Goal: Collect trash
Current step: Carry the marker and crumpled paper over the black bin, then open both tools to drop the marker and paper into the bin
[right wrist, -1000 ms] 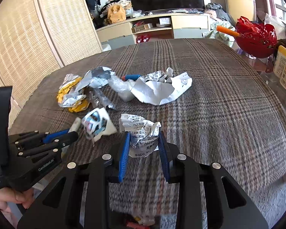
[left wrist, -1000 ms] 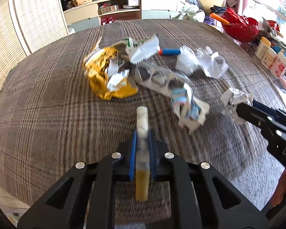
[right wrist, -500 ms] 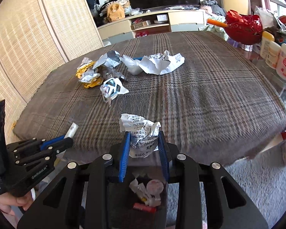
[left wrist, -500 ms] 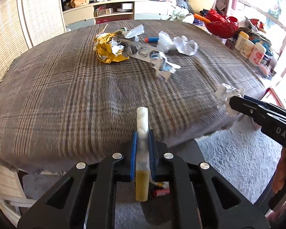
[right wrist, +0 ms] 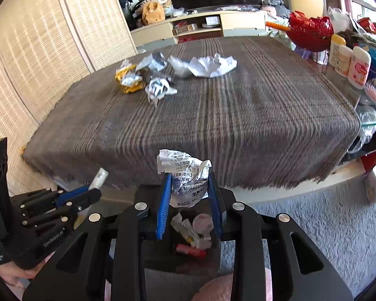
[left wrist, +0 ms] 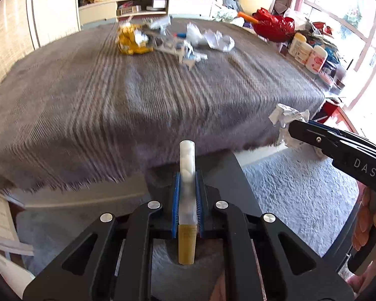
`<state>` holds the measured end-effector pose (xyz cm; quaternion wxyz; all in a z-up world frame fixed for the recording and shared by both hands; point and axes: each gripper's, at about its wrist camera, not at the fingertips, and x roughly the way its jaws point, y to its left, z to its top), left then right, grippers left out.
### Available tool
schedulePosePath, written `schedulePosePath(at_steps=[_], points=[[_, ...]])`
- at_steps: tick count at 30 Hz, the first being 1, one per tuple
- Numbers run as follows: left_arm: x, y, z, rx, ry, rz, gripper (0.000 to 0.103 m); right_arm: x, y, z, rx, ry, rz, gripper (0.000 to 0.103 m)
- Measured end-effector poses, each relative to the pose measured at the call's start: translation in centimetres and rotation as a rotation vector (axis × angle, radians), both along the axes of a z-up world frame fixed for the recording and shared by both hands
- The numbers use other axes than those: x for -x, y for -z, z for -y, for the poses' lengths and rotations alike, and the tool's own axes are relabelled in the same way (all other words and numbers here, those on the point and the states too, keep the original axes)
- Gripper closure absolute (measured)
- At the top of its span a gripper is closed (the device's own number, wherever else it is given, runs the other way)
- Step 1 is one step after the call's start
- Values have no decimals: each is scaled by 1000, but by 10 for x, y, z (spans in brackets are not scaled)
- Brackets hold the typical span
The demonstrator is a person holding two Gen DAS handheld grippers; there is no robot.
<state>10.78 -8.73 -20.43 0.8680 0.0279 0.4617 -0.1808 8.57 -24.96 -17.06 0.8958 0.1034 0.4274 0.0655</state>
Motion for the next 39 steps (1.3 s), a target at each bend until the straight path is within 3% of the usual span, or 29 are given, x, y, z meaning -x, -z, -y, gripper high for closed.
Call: schedulePosePath(at_steps=[14,26,29,32,34,35,36,39], points=[[12,73,-11,55,-19,-112,92,1,78,-19,-26,-20,-151,73],[9,92,-4,72,20,-139,92,0,106,-24,-61,-11,-206,70],[9,92,-1,72,21,-139,92,-3,102,-21,-78,4,-206,62],[8,92,-1,66,16,-141,92,-3,99,-16,-90,32,-193,44],[8,91,-4,70,11,-141,84,-3,95,-14,-88,42,-189,44],[7,90,-5,71,6,-138,73,-3,95,-12,-86,45,-187,42],[7,89,-8,73,2,-135,58,-2,93,-11,-84,50,-185,36],[8,84,-13,85,-11,-115,37,0,89,-8,-77,71,-171,18]])
